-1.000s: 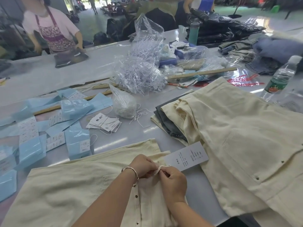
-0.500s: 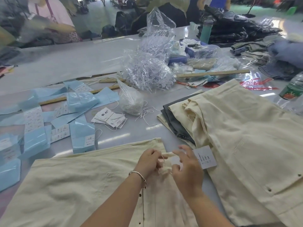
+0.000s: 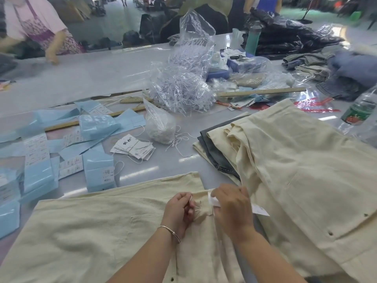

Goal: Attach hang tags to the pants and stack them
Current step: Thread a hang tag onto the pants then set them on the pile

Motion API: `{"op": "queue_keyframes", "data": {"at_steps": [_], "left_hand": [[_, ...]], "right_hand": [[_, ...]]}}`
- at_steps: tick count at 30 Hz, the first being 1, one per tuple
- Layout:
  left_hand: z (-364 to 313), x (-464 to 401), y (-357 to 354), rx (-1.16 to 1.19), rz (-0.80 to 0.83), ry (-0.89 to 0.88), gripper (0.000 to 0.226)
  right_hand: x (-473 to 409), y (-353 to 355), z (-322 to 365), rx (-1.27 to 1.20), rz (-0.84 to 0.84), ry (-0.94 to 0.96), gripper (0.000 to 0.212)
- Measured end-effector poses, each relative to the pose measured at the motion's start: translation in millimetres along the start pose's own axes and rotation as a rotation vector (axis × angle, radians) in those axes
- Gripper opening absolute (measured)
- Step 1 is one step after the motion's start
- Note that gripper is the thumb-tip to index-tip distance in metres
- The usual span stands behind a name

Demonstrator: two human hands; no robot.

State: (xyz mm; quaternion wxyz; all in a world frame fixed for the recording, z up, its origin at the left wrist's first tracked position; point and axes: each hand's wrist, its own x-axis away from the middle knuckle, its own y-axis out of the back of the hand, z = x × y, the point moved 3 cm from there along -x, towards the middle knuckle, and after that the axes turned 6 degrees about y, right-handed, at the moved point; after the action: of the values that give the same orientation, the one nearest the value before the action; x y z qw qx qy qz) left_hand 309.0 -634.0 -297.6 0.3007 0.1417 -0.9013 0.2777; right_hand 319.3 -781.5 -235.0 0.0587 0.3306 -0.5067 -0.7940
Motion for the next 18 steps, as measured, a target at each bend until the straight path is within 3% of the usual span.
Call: {"op": "queue_keyframes", "data": {"at_steps": [4,8,11,14,18], "left_hand": [[2,0,1,0.006,0.015,-0.012,0.012],[2,1,-2,-0.050,0.032,-0.020,0.013],[2,4,-3,-0.110,0.059,-0.028,0.011],[3,8,-3,-0.193,0.074,-0.071,0.011],[1,8,-4,-0.356,0.065,-0.108,0.011]], "right_hand": [[32,-18,0,-0.440,0.242,-0.303,0.022],[40,-25,-13,-0.628,0.155,-0.599,0.021],[39,-29,-17,-0.665,0.210,-0.644,0.024],[38,-32,-19,-0.586,0.186,-0.612,0.009],[33,-38,-20,-0.555,0.174,-0.601,0.016]]}}
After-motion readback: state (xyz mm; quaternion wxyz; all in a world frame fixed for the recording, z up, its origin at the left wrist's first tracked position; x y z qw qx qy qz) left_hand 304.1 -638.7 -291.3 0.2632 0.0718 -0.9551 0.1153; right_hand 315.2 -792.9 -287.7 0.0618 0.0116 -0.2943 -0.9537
